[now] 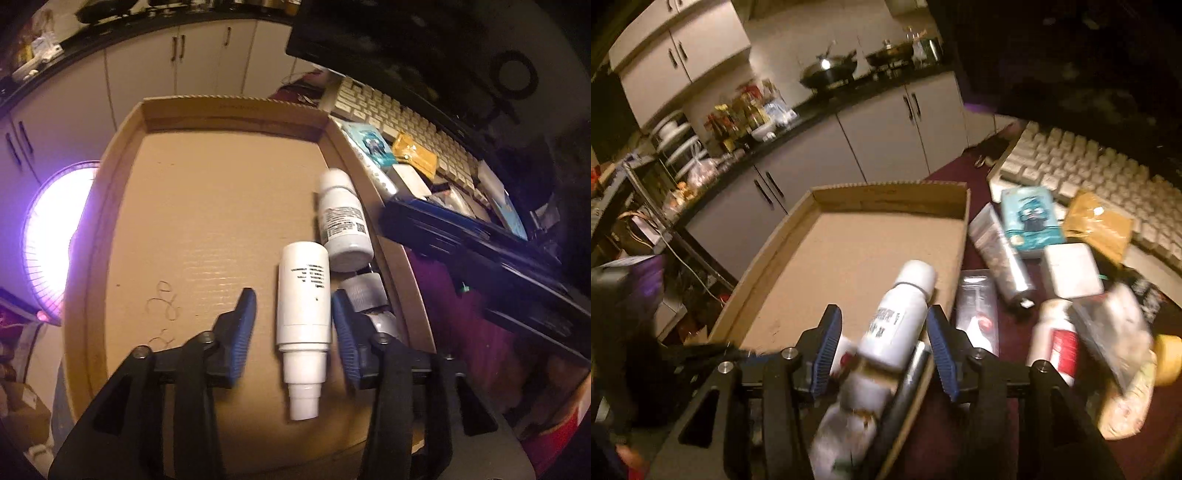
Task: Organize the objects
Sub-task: 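Release both bottles into the tray, opening both grippers, then grasp the red-label pill bottle with the left gripper while the right grasps the yellow cartoon tin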
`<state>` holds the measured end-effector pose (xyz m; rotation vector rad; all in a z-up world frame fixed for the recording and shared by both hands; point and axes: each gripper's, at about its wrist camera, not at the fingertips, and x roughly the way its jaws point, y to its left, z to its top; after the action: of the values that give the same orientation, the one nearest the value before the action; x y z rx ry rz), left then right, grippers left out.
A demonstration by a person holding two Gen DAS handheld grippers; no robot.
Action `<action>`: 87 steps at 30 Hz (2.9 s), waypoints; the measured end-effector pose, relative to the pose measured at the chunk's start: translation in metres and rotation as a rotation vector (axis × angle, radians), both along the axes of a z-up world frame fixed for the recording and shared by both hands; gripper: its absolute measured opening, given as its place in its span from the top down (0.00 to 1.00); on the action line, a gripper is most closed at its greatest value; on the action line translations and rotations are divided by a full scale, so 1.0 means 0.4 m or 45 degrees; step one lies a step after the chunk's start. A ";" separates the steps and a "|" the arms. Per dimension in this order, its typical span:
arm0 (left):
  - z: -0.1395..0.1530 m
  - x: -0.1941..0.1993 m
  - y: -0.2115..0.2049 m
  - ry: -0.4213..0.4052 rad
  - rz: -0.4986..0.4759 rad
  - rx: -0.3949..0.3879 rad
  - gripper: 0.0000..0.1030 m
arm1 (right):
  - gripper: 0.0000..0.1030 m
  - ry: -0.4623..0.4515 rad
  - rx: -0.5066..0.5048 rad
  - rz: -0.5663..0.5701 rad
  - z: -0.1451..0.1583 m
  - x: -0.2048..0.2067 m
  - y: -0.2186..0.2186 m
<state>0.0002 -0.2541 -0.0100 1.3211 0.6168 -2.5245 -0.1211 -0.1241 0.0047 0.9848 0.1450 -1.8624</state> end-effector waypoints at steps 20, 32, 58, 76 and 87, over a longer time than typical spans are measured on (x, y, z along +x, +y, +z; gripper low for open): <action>0.092 -0.110 0.231 0.164 -0.196 0.087 0.24 | 0.23 0.036 -0.117 -0.485 0.013 -0.020 0.515; 0.013 -0.392 0.278 -0.139 -0.214 -0.260 0.31 | 0.23 0.043 -0.142 -0.457 0.020 0.004 0.517; -0.056 -0.113 0.435 -0.023 -0.472 -0.118 0.67 | 0.38 0.066 0.150 -0.312 -0.030 -0.091 0.375; -0.057 -0.111 0.433 -0.002 -0.474 -0.102 0.67 | 0.53 0.097 0.263 -0.330 -0.105 -0.145 0.387; -0.060 -0.105 0.458 0.016 -0.438 -0.177 0.67 | 0.53 0.090 0.120 -0.347 -0.091 -0.105 0.443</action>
<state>-0.0417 -0.0710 -0.0341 1.4683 0.2237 -2.7831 -0.1629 0.0529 -0.0316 1.0452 0.1477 -2.1573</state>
